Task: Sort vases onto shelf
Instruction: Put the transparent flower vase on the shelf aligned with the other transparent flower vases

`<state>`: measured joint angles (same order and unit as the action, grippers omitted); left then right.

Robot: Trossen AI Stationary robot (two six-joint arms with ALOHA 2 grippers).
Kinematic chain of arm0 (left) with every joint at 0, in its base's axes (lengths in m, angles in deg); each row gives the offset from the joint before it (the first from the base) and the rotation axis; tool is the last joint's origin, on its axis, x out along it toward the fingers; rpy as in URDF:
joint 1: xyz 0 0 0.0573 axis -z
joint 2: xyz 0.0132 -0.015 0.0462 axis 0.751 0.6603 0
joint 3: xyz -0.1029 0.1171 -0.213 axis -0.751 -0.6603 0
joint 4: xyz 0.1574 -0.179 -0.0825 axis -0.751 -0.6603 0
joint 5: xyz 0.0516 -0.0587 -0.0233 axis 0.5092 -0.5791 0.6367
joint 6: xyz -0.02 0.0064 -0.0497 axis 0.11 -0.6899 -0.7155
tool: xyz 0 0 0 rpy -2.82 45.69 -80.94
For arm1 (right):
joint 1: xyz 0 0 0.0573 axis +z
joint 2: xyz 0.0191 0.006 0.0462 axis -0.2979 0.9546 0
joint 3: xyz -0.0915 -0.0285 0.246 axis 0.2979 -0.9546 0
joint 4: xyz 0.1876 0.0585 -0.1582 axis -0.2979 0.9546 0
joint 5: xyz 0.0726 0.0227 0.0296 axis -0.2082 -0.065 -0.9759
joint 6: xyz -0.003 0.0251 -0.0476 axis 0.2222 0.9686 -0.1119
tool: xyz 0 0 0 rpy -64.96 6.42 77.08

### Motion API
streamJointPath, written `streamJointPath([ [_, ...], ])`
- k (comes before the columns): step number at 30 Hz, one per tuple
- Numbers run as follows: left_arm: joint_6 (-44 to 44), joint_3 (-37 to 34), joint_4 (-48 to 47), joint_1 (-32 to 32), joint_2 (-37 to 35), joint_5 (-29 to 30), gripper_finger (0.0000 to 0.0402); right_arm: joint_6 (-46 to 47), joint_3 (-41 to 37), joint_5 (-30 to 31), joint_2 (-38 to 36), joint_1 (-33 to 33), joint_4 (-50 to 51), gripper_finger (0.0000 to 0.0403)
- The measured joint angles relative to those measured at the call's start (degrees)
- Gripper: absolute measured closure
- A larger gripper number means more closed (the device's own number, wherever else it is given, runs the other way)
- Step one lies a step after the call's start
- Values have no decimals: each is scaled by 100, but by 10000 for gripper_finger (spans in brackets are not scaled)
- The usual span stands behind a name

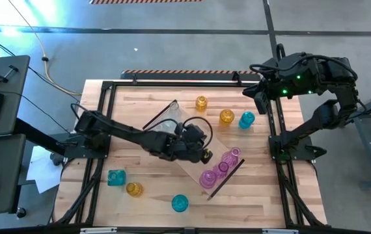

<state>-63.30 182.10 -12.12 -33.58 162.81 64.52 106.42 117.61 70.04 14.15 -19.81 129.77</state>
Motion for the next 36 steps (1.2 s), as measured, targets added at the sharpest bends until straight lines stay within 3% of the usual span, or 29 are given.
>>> streamJointPath([
  [10, 346, -24, 305, -252, 48, -208, 401, -114, -1, -16, 0, 0, 1, 370],
  [16, 48, -797, 1159, -433, -4, -710, 401, -128, 1, -46, -2, 0, 2, 370],
  [22, 343, -896, 1693, -453, -150, -609, 401, -214, -1, -53, -2, 0, 0, 370],
  [36, 25, -1014, 1428, -534, -200, -806, 401, -124, 0, -59, -2, 0, -2, 370],
])
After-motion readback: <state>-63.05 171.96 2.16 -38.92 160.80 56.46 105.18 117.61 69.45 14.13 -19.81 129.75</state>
